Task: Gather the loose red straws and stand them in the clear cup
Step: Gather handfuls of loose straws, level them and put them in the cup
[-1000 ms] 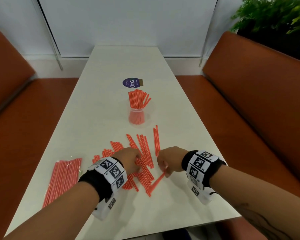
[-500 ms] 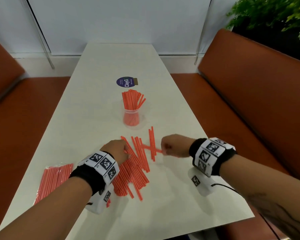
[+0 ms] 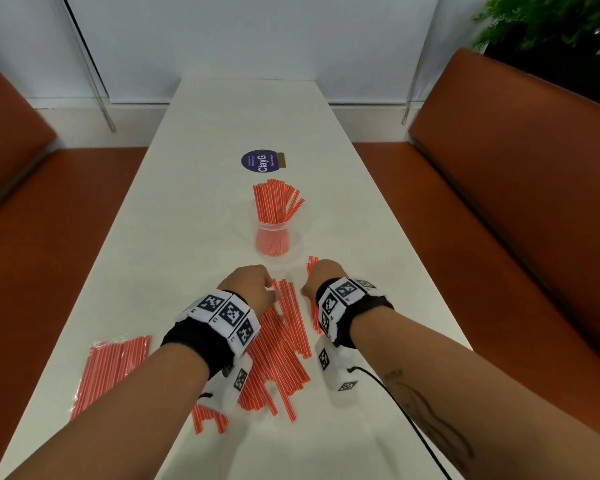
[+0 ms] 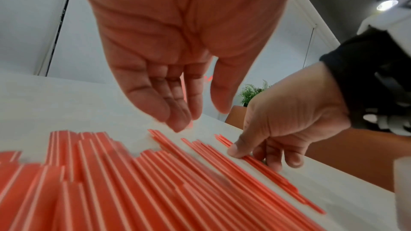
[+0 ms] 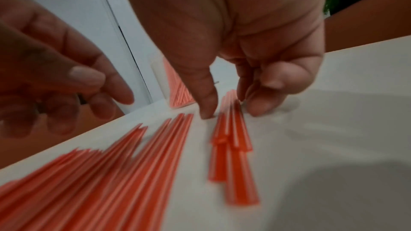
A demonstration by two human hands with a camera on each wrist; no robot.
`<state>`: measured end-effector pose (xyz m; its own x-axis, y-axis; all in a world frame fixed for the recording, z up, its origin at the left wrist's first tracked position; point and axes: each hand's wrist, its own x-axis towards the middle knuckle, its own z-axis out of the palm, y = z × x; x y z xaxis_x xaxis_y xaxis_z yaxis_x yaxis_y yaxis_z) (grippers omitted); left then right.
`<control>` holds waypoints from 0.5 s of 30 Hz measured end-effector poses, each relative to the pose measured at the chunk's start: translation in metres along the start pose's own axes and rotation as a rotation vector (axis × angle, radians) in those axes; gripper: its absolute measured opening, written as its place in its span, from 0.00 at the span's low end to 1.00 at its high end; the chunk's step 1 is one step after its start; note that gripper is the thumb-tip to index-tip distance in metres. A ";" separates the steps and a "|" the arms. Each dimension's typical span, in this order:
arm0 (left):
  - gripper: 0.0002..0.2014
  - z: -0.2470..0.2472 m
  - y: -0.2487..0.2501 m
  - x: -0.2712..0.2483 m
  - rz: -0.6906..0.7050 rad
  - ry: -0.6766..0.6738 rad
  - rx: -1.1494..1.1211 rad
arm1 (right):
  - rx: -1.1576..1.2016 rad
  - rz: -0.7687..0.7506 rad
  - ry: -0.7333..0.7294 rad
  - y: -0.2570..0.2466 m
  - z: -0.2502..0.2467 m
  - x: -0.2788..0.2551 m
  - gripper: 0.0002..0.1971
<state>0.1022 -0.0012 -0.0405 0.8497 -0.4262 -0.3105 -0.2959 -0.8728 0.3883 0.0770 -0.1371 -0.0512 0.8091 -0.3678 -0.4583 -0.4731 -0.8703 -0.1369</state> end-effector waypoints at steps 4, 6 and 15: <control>0.17 0.001 -0.002 0.000 -0.010 -0.016 0.003 | 0.038 0.031 -0.055 -0.010 0.006 -0.002 0.20; 0.15 0.000 0.000 0.000 -0.005 -0.017 -0.013 | -0.007 0.040 -0.066 -0.013 0.006 -0.005 0.16; 0.10 0.004 0.013 0.001 -0.068 -0.122 -0.504 | -0.251 -0.036 -0.174 -0.006 0.003 -0.012 0.10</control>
<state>0.0968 -0.0141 -0.0391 0.7935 -0.4233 -0.4372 0.0308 -0.6896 0.7235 0.0688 -0.1266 -0.0470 0.7416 -0.2922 -0.6038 -0.3266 -0.9435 0.0555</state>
